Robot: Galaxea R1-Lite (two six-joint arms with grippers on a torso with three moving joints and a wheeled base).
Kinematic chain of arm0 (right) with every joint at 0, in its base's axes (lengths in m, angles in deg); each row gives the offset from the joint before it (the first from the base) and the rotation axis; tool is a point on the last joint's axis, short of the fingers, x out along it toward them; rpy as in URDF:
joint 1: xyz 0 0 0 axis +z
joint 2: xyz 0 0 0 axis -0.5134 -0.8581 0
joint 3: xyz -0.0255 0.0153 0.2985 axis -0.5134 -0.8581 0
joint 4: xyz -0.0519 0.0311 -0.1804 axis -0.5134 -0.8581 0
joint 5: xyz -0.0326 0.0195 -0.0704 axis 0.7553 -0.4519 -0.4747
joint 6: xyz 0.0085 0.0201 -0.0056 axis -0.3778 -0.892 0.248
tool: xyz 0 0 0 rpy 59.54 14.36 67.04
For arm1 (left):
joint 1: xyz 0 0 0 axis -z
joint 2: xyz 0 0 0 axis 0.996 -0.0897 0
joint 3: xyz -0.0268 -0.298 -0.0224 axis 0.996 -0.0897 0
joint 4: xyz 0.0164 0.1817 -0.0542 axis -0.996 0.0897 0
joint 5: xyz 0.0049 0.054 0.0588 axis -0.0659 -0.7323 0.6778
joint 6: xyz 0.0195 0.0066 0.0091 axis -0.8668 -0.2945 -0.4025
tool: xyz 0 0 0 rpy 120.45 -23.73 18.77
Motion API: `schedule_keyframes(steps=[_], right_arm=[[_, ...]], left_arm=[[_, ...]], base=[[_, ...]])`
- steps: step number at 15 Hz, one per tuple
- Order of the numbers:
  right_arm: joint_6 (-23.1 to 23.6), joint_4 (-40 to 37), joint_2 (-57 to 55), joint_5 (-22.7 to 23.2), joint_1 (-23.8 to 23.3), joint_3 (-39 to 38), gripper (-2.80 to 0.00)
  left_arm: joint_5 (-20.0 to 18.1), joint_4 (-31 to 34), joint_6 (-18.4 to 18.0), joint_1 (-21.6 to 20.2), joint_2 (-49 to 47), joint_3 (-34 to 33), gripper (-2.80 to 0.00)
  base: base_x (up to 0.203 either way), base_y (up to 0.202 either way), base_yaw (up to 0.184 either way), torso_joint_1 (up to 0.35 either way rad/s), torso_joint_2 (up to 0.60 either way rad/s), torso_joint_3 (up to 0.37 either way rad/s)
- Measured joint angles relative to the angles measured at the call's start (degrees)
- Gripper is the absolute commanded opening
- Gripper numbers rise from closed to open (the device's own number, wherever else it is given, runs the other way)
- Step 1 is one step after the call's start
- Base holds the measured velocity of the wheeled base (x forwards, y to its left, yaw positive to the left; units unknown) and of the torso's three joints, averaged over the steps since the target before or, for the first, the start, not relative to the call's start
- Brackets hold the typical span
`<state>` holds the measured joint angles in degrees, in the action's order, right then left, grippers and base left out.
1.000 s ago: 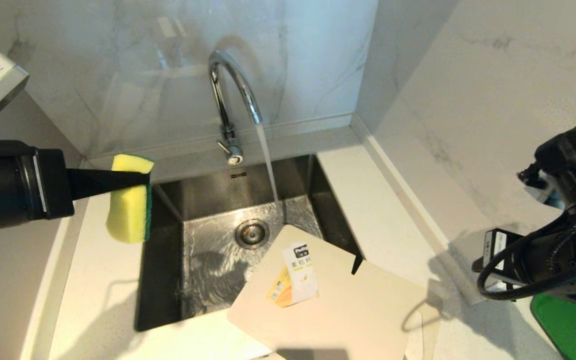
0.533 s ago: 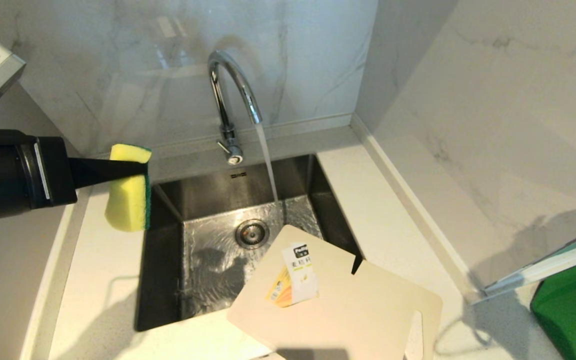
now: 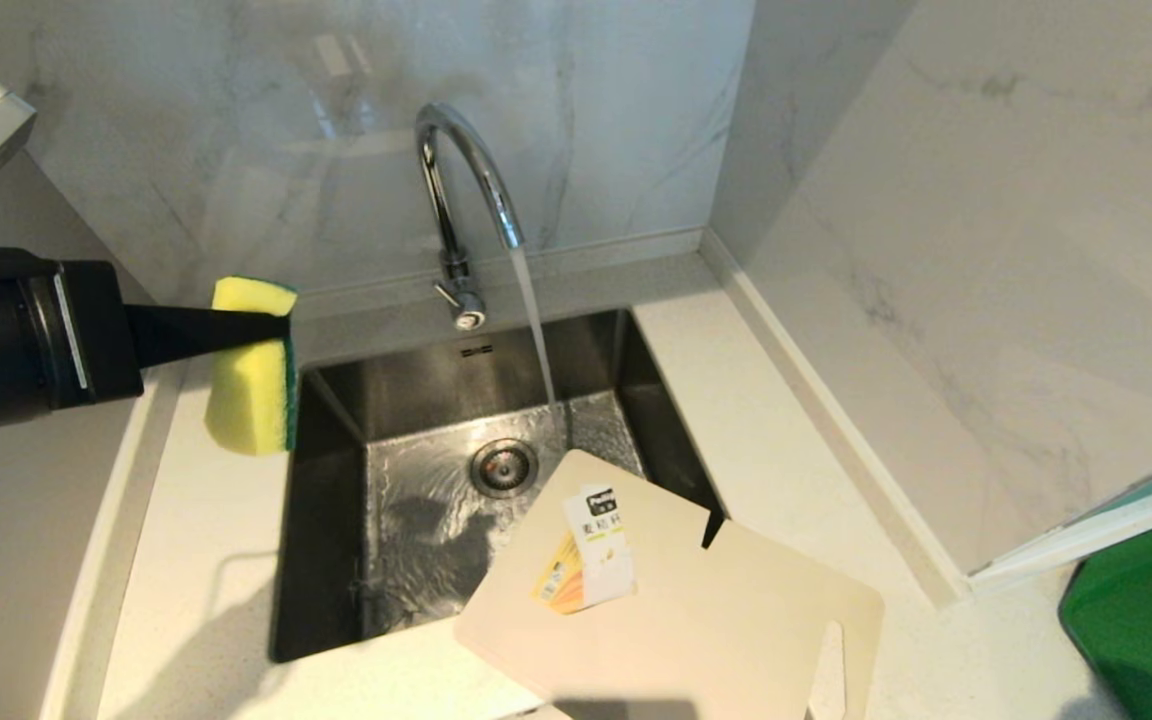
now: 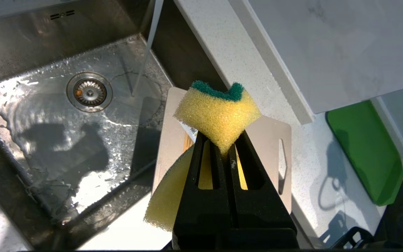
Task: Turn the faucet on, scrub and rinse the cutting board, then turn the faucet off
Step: Put down the cleaning cloth
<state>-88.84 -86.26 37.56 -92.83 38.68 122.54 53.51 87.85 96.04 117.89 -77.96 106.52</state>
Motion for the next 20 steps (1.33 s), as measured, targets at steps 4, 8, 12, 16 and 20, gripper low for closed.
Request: schedule_keyframes(steps=[4,8,12,16,20], right_arm=[[-2.24,-0.71,7.84,0.25,-7.86,-4.82,-2.8],[-0.97,-0.63,18.94,2.99,-11.66,-13.07,-2.8],[10.58,8.23,28.66,17.62,-11.11,-24.21,-2.8],[20.9,24.3,35.65,21.4,-9.65,-43.8,-2.8],[28.44,48.08,43.51,19.91,-8.8,-63.99,-2.8]], left_arm=[[0.0,0.41,-1.46,0.01,0.74,-0.3,-2.8],[-0.02,0.41,-1.49,0.01,1.56,-0.79,-2.8],[0.27,0.44,-1.51,-0.05,2.89,-1.35,-2.8],[0.77,0.63,-1.51,-0.22,4.74,-3.05,-2.8],[0.8,0.65,-1.51,-0.77,6.42,-4.77,-2.8]], base=[[0.0,0.0,0.0,0.0,0.0,0.0],[0.0,0.0,0.0,0.0,0.0,0.0],[0.0,0.0,0.0,0.0,0.0,0.0],[0.0,0.0,0.0,0.0,0.0,0.0],[0.0,0.0,0.0,0.0,0.0,0.0]])
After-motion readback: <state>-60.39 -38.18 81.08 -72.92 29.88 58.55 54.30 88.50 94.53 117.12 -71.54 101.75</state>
